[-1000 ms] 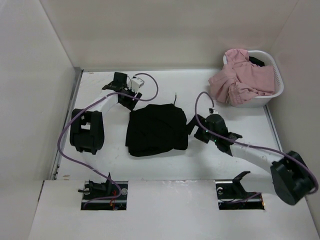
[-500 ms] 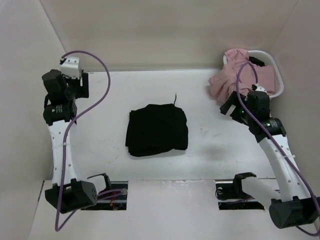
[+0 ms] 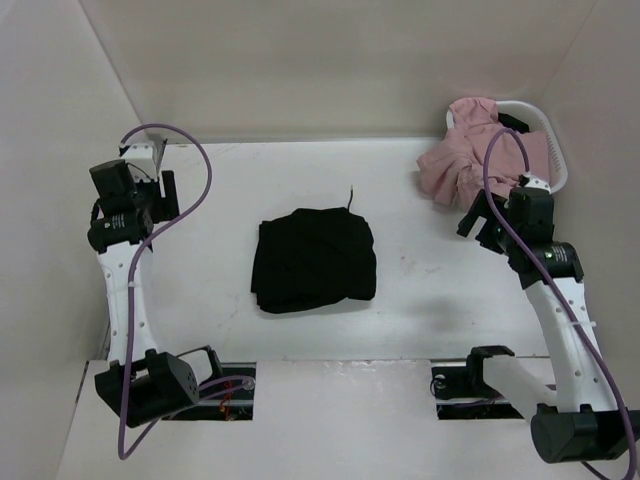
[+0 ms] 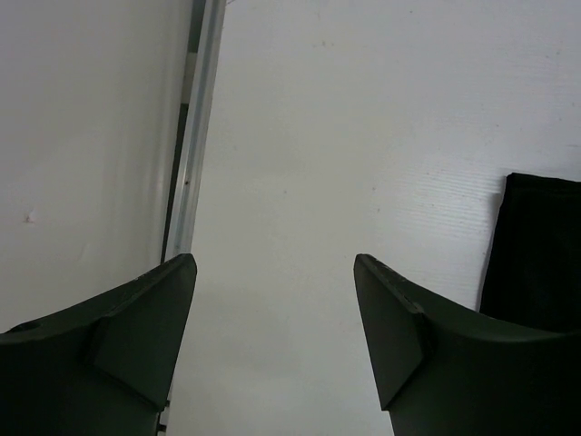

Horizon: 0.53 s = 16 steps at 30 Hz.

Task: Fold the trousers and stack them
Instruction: Fold the trousers

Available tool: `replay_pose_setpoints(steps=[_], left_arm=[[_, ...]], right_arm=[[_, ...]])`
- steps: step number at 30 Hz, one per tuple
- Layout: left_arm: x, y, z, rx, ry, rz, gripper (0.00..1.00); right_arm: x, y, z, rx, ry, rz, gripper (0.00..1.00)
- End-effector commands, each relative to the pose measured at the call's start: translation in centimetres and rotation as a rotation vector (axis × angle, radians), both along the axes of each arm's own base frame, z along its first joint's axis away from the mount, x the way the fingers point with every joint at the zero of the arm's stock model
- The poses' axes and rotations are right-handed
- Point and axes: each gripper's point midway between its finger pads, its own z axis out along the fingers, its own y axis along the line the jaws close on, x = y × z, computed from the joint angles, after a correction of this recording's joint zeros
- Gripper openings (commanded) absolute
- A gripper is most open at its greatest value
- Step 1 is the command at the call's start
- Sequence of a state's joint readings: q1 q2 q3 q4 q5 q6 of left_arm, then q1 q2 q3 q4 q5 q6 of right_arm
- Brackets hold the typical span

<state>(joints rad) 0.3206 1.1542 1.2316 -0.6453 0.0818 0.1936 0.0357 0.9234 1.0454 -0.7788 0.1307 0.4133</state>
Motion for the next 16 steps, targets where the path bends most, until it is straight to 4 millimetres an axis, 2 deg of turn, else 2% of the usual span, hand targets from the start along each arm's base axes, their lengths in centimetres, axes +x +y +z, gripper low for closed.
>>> replay_pose_setpoints(steps=[1, 16], left_arm=[[-0.2, -0.3, 2.5, 0.002, -0.072, 0.009, 0.70], [-0.5, -1.7, 3.1, 0.059, -0.079, -0.053, 0.70]], right_arm=[[0.4, -0.4, 2.3, -0.022, -0.060, 0.007, 1.00], [0.1, -0.9, 2.6, -0.032, -0.067, 0.017, 1.00]])
